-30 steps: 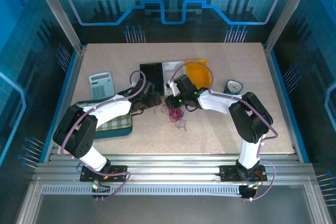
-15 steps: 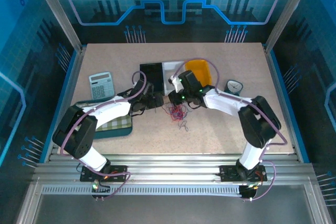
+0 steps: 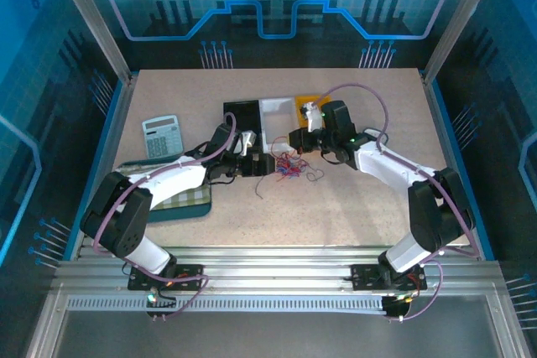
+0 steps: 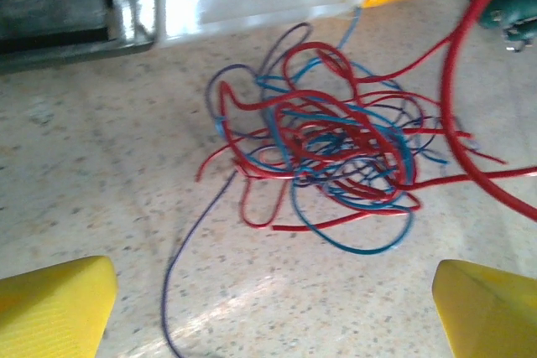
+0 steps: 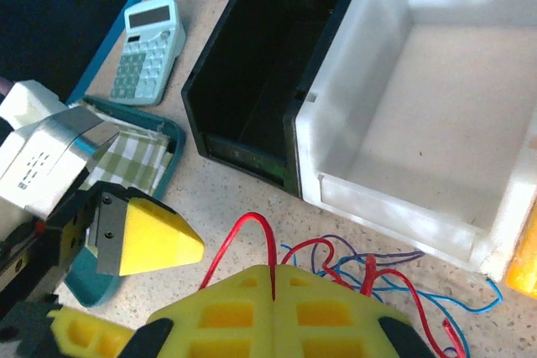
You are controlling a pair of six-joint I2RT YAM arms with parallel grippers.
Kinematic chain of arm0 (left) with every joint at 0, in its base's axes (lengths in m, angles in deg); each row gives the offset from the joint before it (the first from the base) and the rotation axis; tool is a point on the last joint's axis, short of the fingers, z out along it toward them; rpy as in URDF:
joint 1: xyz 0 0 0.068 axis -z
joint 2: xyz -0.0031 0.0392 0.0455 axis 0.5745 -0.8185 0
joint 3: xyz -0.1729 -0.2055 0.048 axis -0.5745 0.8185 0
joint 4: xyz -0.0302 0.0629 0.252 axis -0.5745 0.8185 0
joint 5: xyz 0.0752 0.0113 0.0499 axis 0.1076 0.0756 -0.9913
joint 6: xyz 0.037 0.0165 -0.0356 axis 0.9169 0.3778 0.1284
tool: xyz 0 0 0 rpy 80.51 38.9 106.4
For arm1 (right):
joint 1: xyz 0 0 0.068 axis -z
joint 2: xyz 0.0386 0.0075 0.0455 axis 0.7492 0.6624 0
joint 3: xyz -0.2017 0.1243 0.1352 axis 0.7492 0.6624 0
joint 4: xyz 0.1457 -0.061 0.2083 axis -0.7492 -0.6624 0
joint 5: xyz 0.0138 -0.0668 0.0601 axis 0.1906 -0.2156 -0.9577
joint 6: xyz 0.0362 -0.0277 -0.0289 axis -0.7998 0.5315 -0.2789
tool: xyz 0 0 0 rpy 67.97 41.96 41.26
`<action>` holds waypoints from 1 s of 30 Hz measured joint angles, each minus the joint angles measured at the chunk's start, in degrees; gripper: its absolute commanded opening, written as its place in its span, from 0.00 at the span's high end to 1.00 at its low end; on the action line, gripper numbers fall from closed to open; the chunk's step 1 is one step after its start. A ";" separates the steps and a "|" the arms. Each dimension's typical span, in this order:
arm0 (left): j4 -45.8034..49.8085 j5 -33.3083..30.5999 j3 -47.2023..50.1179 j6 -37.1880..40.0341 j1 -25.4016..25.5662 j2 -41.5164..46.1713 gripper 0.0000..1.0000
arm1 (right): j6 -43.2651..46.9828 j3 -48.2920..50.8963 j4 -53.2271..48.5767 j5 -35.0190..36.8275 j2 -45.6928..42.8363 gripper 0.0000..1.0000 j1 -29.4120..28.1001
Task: Untangle the cables
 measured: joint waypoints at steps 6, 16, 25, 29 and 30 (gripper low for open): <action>-1.62 2.56 -3.26 -0.02 -0.31 -5.84 0.04 | -6.03 3.28 5.14 -3.26 0.00 0.97 3.13; 3.23 -2.47 -15.96 1.84 1.99 -16.37 0.15 | -12.85 6.58 11.39 -5.95 0.00 0.97 6.32; 9.05 -6.08 -22.25 3.39 4.87 -22.75 0.42 | -14.60 6.69 12.15 -5.92 -0.22 0.97 6.32; 11.63 -7.37 -23.89 3.85 4.83 -25.64 0.70 | -15.13 6.93 12.26 -5.95 -0.33 0.97 6.32; 12.13 -7.50 -24.61 4.04 4.83 -26.34 0.77 | -15.37 6.93 12.37 -5.95 -0.33 0.97 6.32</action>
